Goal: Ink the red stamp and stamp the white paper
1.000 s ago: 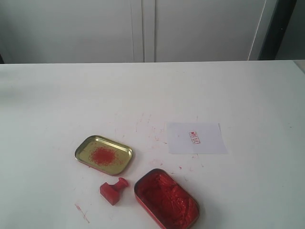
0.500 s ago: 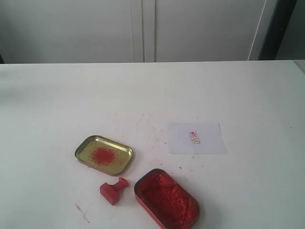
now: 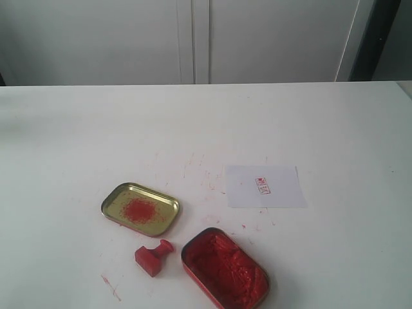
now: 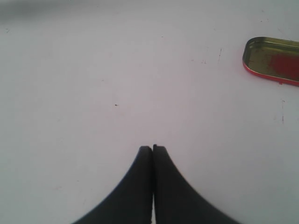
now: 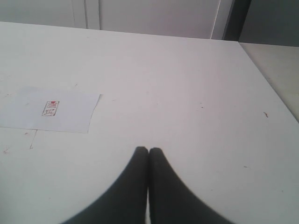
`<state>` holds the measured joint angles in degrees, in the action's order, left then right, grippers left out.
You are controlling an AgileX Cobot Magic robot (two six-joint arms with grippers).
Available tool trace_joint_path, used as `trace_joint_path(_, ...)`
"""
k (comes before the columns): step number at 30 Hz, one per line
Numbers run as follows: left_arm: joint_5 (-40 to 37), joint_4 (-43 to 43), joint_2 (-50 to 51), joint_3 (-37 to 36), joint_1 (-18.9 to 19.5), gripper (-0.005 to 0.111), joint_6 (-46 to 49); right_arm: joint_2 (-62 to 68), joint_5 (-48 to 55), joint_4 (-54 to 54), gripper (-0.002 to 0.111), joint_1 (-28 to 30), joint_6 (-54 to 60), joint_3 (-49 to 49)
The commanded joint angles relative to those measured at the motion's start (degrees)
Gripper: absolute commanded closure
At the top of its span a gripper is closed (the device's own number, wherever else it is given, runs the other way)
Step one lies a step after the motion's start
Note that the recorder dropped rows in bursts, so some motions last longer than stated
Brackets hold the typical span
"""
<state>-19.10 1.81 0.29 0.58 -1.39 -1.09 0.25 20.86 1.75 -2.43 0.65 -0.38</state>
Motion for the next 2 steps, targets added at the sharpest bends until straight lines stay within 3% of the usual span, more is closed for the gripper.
trace_joint_path(1, -0.18, 0.29, -0.29, -0.58, 0.13, 0.107, -0.2, -0.25, -0.9, 0.41, 0.108, 0.16, 0.69, 0.38)
trace_joint_path(2, -0.18, 0.29, -0.29, -0.58, 0.13, 0.107, -0.2, -0.25, -0.9, 0.41, 0.108, 0.16, 0.69, 0.38)
